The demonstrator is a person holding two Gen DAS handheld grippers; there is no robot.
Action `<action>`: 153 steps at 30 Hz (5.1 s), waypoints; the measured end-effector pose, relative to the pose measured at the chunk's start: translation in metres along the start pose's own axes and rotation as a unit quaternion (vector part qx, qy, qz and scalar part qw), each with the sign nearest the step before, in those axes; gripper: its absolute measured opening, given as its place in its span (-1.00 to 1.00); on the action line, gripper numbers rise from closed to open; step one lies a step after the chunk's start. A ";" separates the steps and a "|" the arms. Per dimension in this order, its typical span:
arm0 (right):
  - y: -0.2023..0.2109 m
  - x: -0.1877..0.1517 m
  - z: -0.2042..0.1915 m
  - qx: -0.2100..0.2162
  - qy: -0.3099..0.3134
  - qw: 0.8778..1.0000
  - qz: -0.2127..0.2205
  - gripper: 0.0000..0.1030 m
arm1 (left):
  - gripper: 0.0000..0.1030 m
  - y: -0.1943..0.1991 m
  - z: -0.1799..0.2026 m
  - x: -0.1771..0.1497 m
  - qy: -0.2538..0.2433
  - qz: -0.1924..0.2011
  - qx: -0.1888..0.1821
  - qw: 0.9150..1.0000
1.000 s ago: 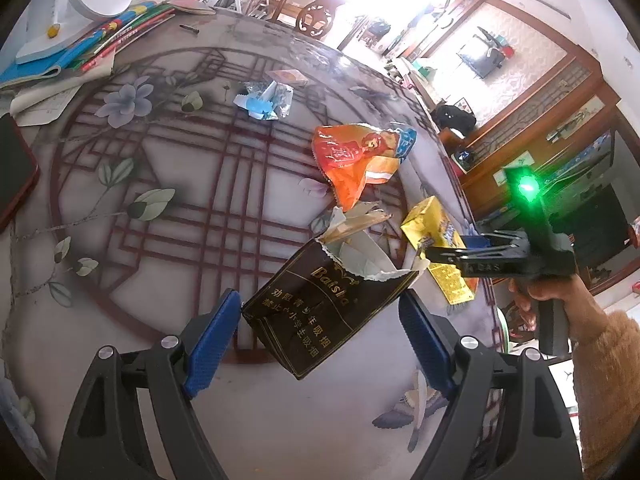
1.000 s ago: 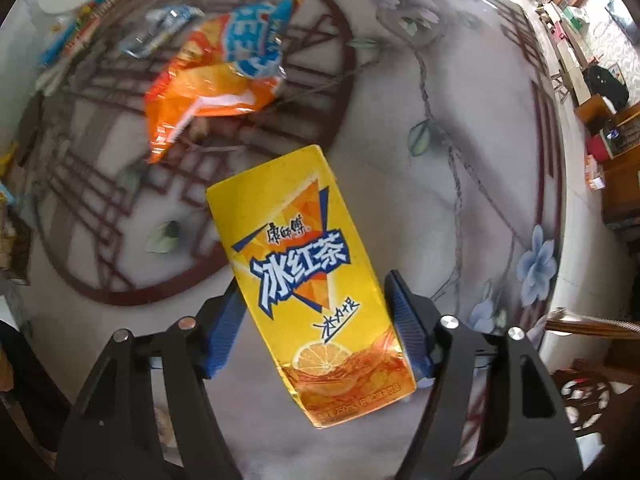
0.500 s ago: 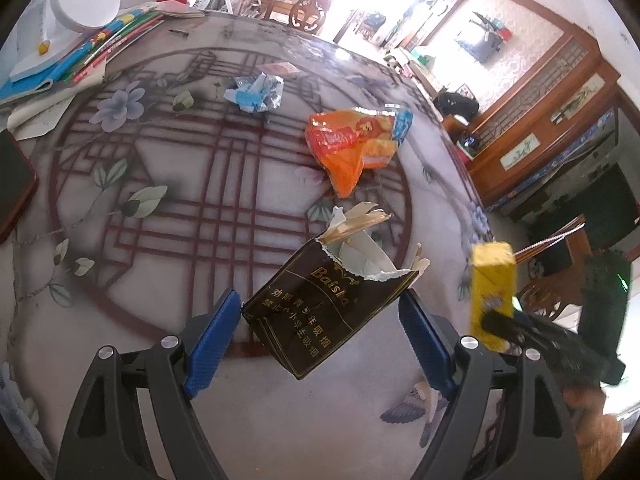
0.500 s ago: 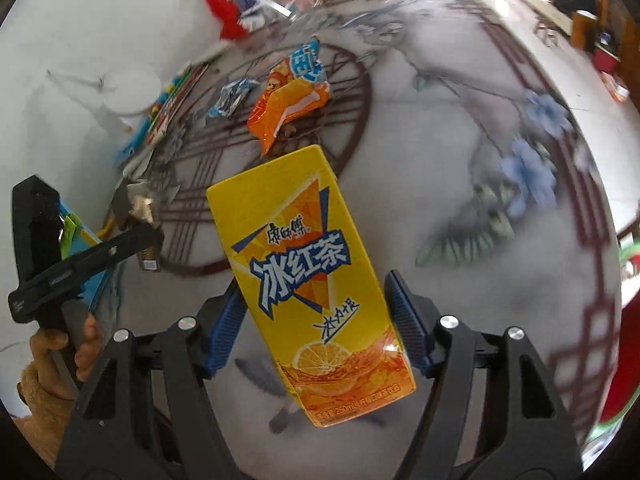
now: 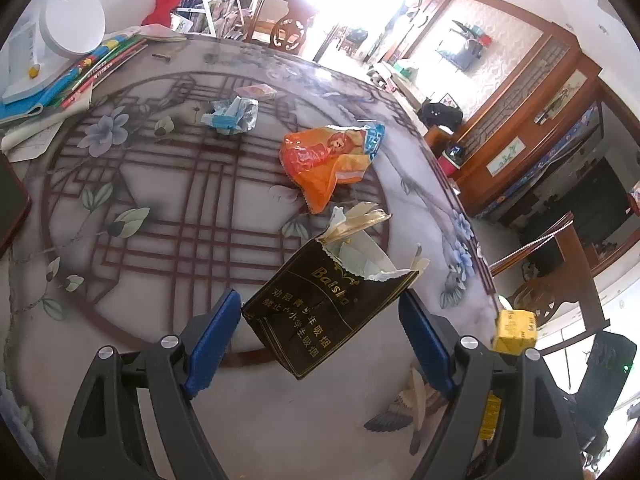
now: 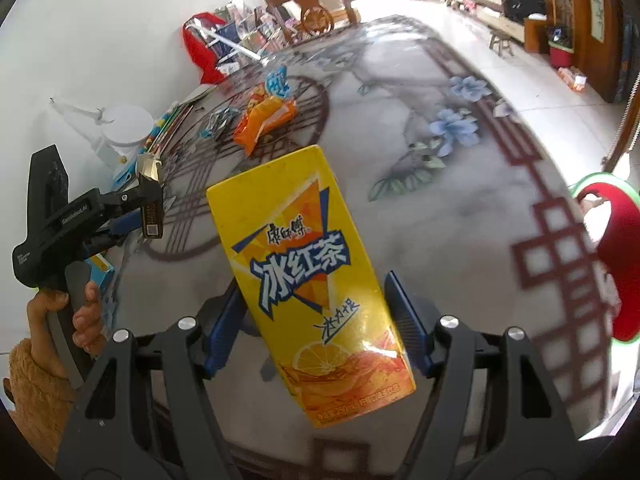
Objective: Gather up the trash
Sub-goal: 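Grasp the yellow iced-tea carton with the right gripper while the left holds the black packet, then carry the black packet and tea carton over the red bucket and open both grippers, then grasp the orange lion-print snack bag with the left gripper, then grasp the silver snack wrapper with the right gripper while the left holds the orange bag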
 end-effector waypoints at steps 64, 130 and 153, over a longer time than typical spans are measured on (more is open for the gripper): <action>0.093 0.052 0.259 -0.066 -0.269 0.949 0.149 0.69 | 0.83 -0.172 0.251 -0.053 -0.188 -0.130 -0.115 0.967; -0.246 0.200 -0.275 -0.073 0.105 0.991 -0.028 0.54 | 0.35 0.094 -0.053 0.093 0.043 0.116 -0.001 0.992; -0.129 0.151 -0.186 -0.033 0.142 0.989 0.010 -0.44 | 0.35 0.081 -0.057 0.089 0.049 0.100 -0.003 0.994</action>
Point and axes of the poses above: each gripper's, at about its wrist camera, not at the fingertips, and y roughly against the way its jaws point, z to its right, x to its top, the point moved 7 cm from there along -y, roughly the way its jaws point, and after that the axes turned 14 degrees about -x, right-handed, at the moved point
